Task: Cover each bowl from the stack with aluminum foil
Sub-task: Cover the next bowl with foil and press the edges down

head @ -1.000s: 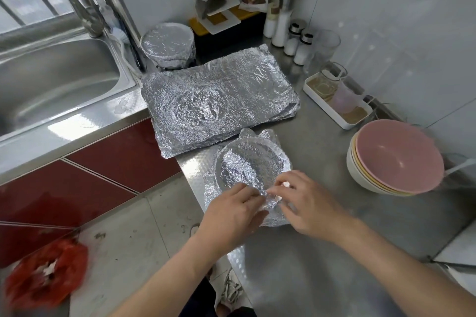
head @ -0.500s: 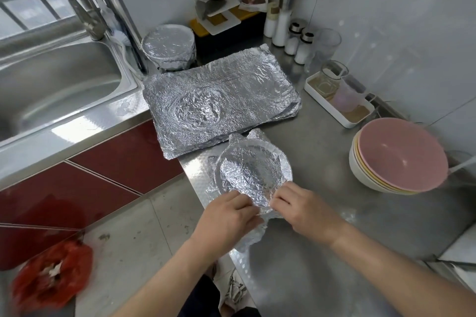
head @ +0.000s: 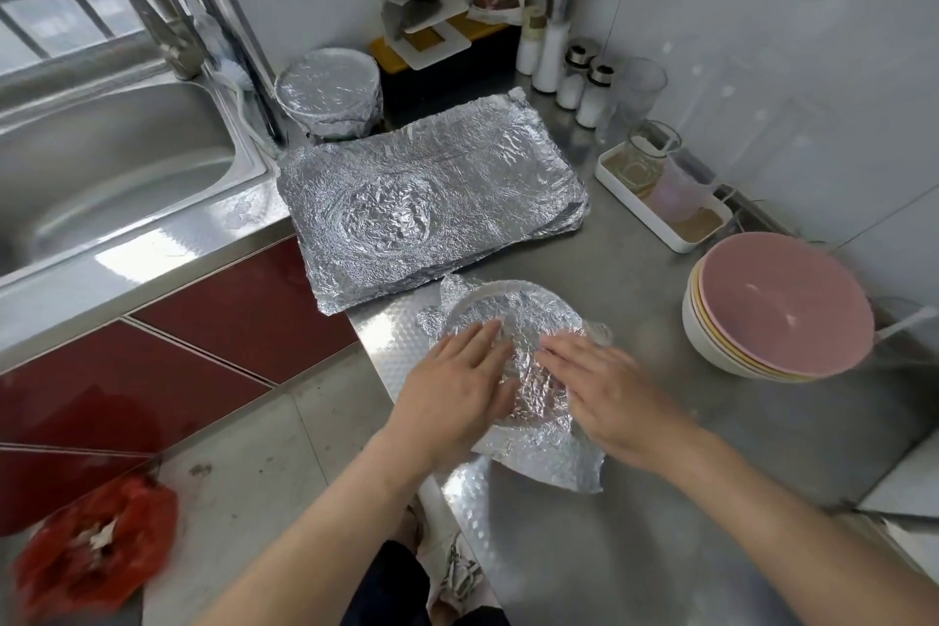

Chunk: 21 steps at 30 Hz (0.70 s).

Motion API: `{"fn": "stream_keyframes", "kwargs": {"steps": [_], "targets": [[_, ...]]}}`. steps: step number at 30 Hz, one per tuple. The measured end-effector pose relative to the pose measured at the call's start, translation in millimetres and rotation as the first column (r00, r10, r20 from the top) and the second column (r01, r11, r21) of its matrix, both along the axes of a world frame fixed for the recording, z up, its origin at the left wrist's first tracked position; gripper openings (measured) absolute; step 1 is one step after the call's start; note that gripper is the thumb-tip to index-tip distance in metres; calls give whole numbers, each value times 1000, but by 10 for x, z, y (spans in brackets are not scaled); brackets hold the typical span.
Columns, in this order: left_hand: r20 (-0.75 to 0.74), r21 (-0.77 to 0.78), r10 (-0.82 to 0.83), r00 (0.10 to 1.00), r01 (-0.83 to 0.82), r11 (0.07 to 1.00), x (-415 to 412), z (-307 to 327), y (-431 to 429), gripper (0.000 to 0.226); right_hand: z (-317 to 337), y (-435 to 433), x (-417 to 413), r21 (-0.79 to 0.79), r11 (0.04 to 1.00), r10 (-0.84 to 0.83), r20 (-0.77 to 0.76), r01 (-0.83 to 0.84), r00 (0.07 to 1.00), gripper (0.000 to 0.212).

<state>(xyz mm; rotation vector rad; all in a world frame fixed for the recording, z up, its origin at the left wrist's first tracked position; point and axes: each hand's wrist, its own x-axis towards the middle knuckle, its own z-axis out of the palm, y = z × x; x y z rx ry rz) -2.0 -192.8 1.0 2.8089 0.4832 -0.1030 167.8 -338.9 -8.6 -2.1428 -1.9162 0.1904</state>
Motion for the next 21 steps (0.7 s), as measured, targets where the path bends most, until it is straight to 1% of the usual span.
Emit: {"fn": "stream_keyframes", "kwargs": {"steps": [3, 5, 7, 9, 11, 13, 16, 21], "targets": [[37, 29, -36, 999, 35, 999, -65, -43, 45, 64, -9, -26, -12, 17, 998, -56, -68, 57, 996, 40], [147, 2, -77, 986, 77, 997, -96, -46, 15, 51, 23, -68, 2, 55, 997, -55, -101, 60, 993, 33], [240, -48, -121, 963, 136, 990, -123, -21, -61, 40, 63, -114, 9, 73, 997, -5, -140, 15, 990, 28], [279, -75, -148, 949, 175, 982, -159, -40, -141, 36, 70, -156, -15, 87, 995, 63, -168, -49, 984, 25], [298, -69, -154, 942, 183, 981, -183, -104, -192, 34, 42, -182, -50, 94, 990, 121, -172, -106, 978, 24], [323, -29, -158, 933, 177, 984, -189, -163, -201, 32, -5, -189, -67, 111, 985, 153, -168, -135, 974, 22], [363, 31, -162, 918, 162, 986, -189, -182, -202, 29, -56, -186, -64, 148, 975, 181, -119, -163, 976, 12], [395, 115, -204, 896, 172, 978, -199, -265, -226, 24, -54, -182, -107, 133, 967, 209, 67, -217, 976, 9]]}}
